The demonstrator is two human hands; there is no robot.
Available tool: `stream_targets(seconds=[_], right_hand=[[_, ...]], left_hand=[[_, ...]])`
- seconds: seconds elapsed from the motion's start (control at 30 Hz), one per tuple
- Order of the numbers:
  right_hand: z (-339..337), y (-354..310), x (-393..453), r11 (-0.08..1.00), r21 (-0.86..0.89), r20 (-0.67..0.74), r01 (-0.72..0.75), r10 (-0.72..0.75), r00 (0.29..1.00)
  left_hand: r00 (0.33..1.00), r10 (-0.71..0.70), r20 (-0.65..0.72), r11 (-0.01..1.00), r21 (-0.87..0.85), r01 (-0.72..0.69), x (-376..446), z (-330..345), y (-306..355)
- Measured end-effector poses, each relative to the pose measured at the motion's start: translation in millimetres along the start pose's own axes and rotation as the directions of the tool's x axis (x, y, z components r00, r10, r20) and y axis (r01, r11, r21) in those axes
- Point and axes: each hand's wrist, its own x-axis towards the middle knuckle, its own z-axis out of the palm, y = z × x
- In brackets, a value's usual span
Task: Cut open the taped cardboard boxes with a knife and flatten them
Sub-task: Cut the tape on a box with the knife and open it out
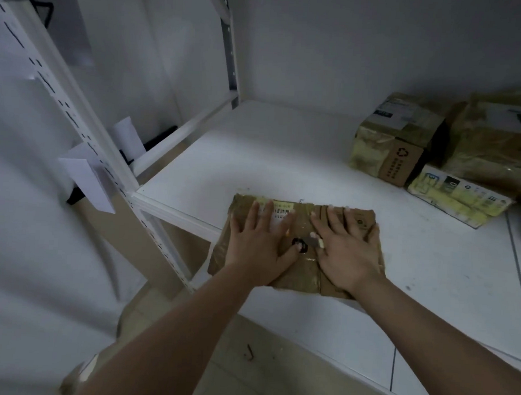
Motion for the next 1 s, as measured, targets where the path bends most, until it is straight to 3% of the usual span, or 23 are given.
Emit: stream_targets(seconds=[0.1, 0.2, 0.3, 0.53, 0.63, 0.7, 0.77, 0.83, 1.0], right_hand=[[0.8, -0.9, -5.0, 1.0, 0.0, -0.069, 0.014, -0.014, 0.997], [3.9, -0.4, -9.9, 0.99, -0.053, -0.221, 0.129, -0.137, 0.966], [4.0, 3.2, -6.2, 0.982, 0.018, -0.106, 0.186, -0.183, 0.977], [-0.1, 0.0, 1.1, 0.986, 0.083, -0.025, 0.144, -0.142, 0.99], [-13.3, 5.3, 0.8, 0.946, 0.28, 0.028, 0.161, -0.175, 0.984], [-23.5, 15.3, -2.7, 0.888, 0.432, -0.081, 0.158, -0.136, 0.987], [-25.0, 25.8, -11.2, 0.926, 0.361, -0.188, 0.106, -0.04, 0.981], [-16.5, 29.8, -22.0, 0.959, 0.282, -0.171, 0.026, 0.023, 0.985], [0.0, 19.7, -27.1, 0.955, 0.295, -0.168, -0.044, 0.097, 0.981]], left_hand=[[0.999, 0.018, 0.048, 1.0, 0.005, -0.018, 1.9, -9.9, -1.1], [0.998, -0.037, 0.044, 0.999, -0.003, 0.037, 0.5, -12.4, -7.0], [0.986, -0.169, 0.007, 0.984, -0.062, 0.17, -3.1, -6.3, -8.4], [0.982, -0.186, 0.022, 0.98, -0.071, 0.187, -2.3, -6.8, -6.5], [0.977, -0.198, 0.078, 0.98, -0.019, 0.2, -5.2, -17.8, -1.1], [0.979, -0.205, 0.003, 0.978, 0.042, 0.204, -9.8, -26.9, 10.5], [0.977, -0.174, -0.121, 0.984, 0.016, 0.177, -18.7, -31.2, 28.7], [0.977, -0.126, -0.175, 0.99, -0.086, 0.112, -27.7, -29.3, 48.6], [0.998, -0.017, 0.064, 0.995, -0.1, 0.024, -33.6, -13.4, 57.1]])
